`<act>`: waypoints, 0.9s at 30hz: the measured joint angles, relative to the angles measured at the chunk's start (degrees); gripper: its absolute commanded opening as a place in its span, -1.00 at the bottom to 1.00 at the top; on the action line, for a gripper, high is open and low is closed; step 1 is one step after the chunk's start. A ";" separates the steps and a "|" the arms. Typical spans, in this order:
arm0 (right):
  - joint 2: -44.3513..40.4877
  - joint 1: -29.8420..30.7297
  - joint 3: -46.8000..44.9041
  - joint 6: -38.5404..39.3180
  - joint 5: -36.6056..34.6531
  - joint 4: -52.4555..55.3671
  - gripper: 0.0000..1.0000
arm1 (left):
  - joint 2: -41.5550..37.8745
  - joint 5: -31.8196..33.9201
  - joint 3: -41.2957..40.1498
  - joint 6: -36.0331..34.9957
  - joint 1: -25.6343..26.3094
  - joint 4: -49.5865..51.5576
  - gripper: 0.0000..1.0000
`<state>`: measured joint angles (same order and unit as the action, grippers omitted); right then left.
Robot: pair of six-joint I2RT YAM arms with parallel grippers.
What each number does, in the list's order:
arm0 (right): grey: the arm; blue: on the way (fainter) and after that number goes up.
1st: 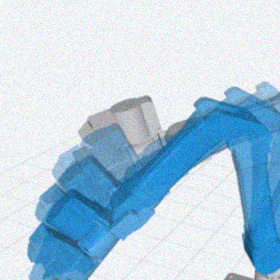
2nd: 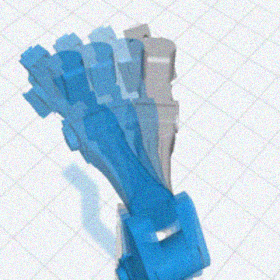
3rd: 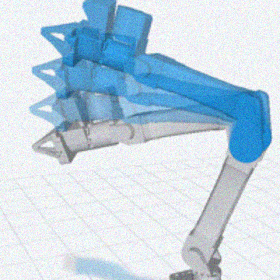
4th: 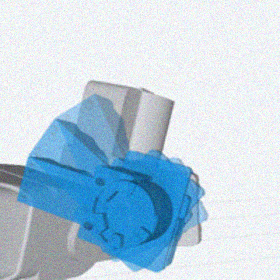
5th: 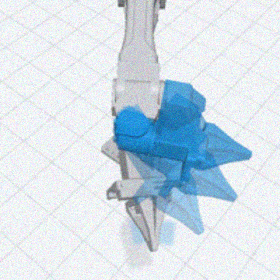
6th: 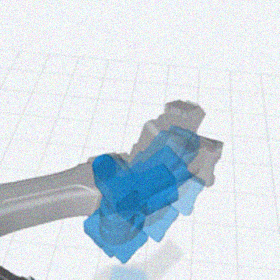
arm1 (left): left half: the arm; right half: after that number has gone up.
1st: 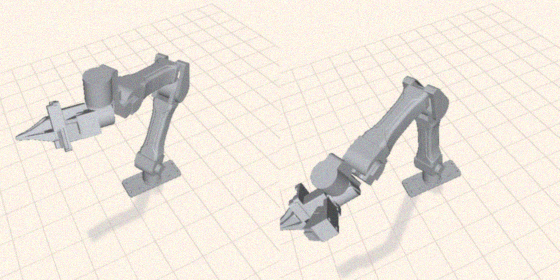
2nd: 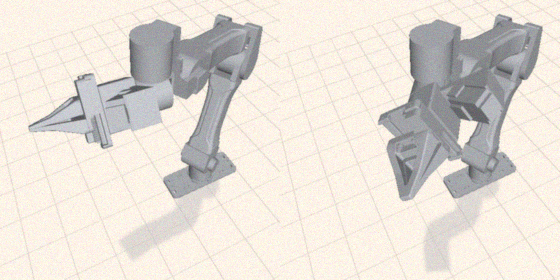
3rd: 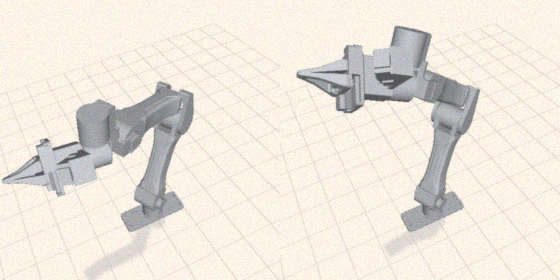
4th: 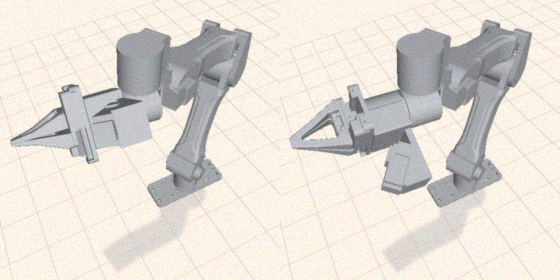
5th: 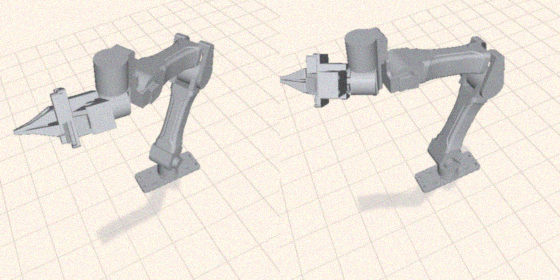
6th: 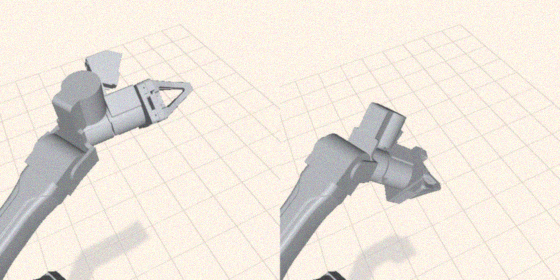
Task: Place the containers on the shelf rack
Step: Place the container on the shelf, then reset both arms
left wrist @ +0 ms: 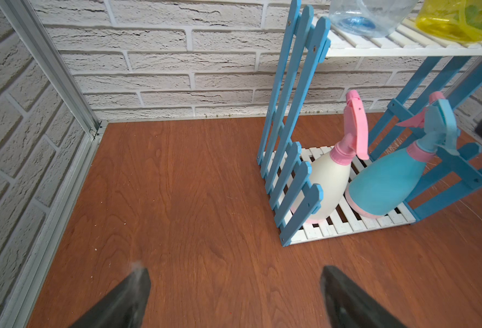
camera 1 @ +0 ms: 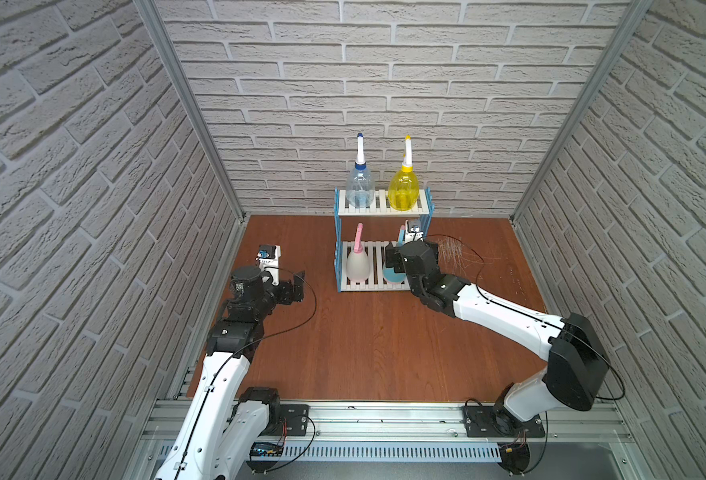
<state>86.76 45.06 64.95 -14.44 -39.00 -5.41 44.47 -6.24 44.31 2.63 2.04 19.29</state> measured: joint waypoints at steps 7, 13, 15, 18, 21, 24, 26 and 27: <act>-11.32 -0.31 -6.45 2.32 0.07 -0.63 0.99 | -2.47 4.35 -1.55 1.22 0.00 -1.38 0.96; -17.16 -8.13 -12.37 -0.15 3.98 -0.37 0.99 | -2.86 10.56 -5.51 3.98 0.00 -7.80 0.96; -19.08 -12.81 -14.95 -1.70 5.68 0.00 0.99 | -1.14 13.42 -6.71 5.20 -0.20 -10.36 0.96; -21.73 -19.56 -18.56 -2.78 7.85 0.31 0.99 | 2.82 17.05 -9.33 7.37 -1.53 -15.56 0.97; -23.71 -25.62 -21.92 -3.21 10.16 0.13 0.99 | 7.02 18.99 -13.90 9.46 -4.11 -22.01 0.97; -24.79 -30.60 -25.44 -3.32 12.83 -0.87 0.99 | 12.11 21.00 -18.71 10.34 -5.77 -29.90 0.97; -24.96 -33.38 -27.82 -3.26 14.36 -1.70 0.99 | 17.00 21.90 -20.72 10.25 -6.08 -35.26 0.97; -24.96 -34.58 -28.94 -3.21 15.06 -2.03 0.99 | 19.85 22.18 -21.27 9.94 -6.10 -38.07 0.97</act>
<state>61.80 10.48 36.01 -17.65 -23.94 -7.44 64.31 15.94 23.05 12.58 -4.05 -18.79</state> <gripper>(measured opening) 0.994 0.982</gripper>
